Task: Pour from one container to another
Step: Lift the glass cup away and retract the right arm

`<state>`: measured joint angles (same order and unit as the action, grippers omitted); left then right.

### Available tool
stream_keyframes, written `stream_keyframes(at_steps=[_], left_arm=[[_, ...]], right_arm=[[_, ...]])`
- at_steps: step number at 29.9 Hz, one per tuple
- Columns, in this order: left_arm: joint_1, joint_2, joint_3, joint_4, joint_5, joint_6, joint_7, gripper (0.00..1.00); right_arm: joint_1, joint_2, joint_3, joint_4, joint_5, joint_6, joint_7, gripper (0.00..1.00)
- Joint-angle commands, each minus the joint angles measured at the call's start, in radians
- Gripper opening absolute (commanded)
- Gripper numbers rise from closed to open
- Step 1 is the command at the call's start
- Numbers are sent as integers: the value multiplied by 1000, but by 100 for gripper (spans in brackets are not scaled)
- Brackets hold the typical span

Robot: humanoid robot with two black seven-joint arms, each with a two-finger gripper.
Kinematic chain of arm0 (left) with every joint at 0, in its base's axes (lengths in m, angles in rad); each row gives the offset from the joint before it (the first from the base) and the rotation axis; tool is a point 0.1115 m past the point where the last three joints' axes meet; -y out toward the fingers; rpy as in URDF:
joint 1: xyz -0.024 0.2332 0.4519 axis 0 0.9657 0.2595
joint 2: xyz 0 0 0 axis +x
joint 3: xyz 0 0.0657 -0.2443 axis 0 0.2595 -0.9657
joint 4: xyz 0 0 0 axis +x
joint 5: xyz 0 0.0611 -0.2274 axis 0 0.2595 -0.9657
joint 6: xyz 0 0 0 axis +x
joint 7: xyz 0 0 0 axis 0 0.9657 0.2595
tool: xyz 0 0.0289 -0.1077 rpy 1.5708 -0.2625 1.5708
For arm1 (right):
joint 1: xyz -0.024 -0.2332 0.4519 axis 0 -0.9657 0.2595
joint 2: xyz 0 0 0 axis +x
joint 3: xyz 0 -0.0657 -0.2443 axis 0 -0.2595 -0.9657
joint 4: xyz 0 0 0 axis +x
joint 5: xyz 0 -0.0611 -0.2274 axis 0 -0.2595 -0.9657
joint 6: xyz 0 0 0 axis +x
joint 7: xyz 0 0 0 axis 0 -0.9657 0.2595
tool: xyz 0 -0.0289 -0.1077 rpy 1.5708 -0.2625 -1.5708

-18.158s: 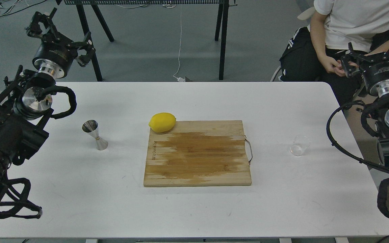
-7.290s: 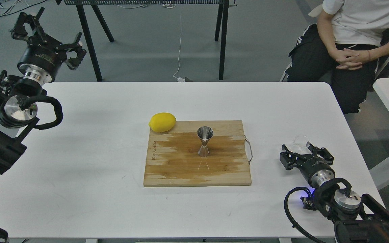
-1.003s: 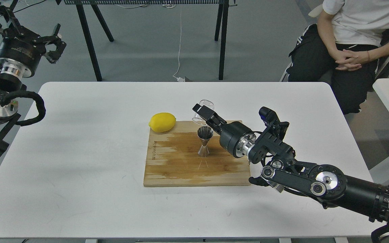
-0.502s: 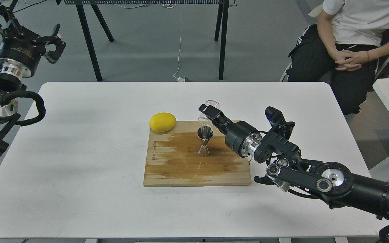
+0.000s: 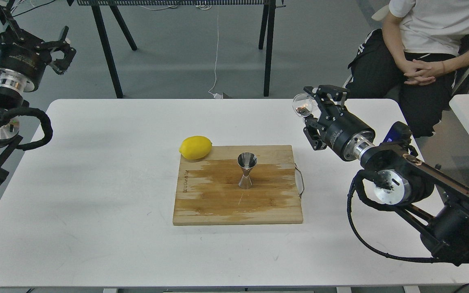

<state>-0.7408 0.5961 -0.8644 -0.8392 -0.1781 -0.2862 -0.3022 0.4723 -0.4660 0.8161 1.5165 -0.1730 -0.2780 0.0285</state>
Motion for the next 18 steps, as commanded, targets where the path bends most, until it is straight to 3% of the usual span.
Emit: stream_keyframes(at_steps=[1, 6, 11, 15, 18], left_arm=[[12, 7, -21, 0, -4, -5, 3, 100], [24, 5, -21, 0, -6, -7, 3, 100], [23, 2, -31, 0, -4, -5, 3, 100], [21, 2, -44, 0, -4, -5, 6, 100], [23, 1, -44, 0, -4, -7, 8, 100]], right_arm=[[-130, 1, 136, -27, 122, 80, -4, 36], [-260, 7, 288, -119, 363, 206, -22, 36], [-302, 10, 314, -309, 588, 362, -48, 37], [-302, 27, 316, -438, 693, 445, -131, 37], [-302, 56, 316, -461, 701, 462, -147, 38]])
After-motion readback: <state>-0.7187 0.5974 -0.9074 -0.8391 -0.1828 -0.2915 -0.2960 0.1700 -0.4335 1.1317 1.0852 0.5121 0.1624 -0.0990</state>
